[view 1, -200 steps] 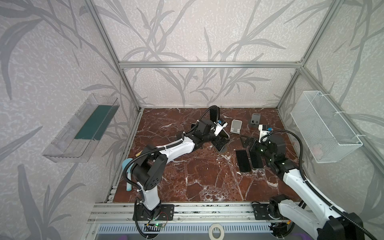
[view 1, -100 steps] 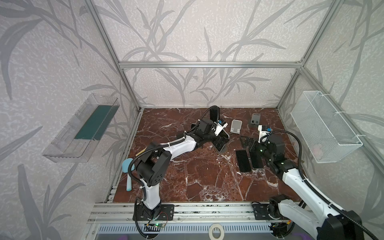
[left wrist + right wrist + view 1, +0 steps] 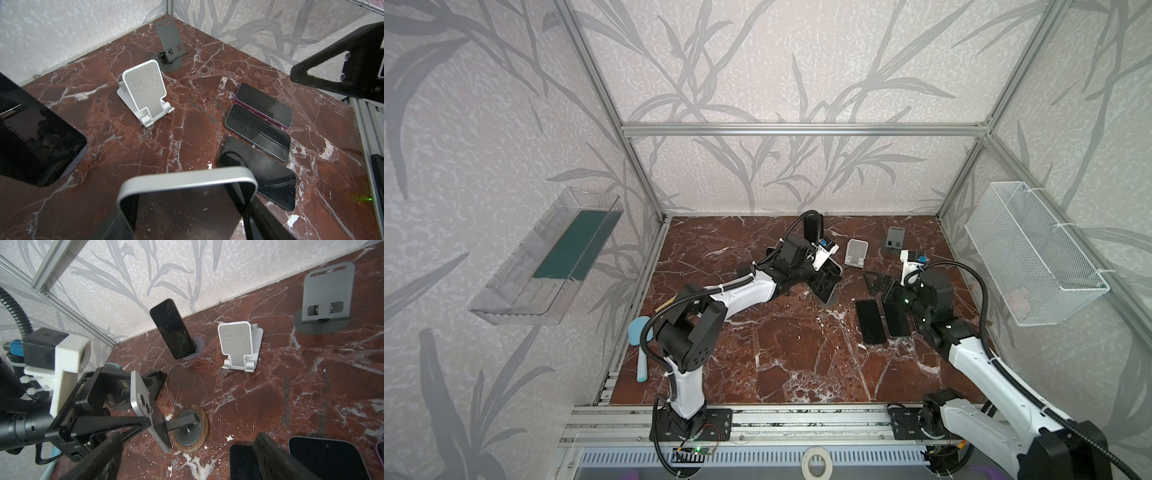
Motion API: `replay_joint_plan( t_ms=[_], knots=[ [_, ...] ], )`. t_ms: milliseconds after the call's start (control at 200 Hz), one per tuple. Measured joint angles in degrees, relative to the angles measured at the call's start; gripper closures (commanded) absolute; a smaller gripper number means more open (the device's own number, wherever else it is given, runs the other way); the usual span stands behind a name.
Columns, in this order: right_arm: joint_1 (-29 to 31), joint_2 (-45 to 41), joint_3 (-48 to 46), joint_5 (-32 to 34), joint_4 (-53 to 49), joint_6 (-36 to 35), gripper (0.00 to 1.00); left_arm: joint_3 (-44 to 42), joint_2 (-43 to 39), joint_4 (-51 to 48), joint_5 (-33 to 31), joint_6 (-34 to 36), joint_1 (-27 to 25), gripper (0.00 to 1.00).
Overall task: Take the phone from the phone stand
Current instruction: 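Close the left gripper on the top edge of the silver phone, then lift the silver phone off the stand and carry it toward the flat phones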
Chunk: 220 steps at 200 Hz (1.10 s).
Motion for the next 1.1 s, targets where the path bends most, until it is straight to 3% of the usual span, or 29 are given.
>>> replay_joint_plan(
  t_ms=[651, 851, 1101],
  knots=[
    [0.0, -1.1, -0.5, 0.0, 0.2, 0.1, 0.03, -3.8, -9.5, -1.0, -4.7, -2.4, -1.3, 0.37],
    [0.0, -1.7, -2.3, 0.7, 0.9, 0.6, 0.03, -7.9, -15.9, -3.1, -11.8, -5.3, -3.8, 0.39],
    [0.0, -3.3, -2.6, 1.8, 1.3, 1.2, 0.03, -10.1, -22.3, -8.7, -25.9, -12.7, -10.3, 0.39]
  ],
)
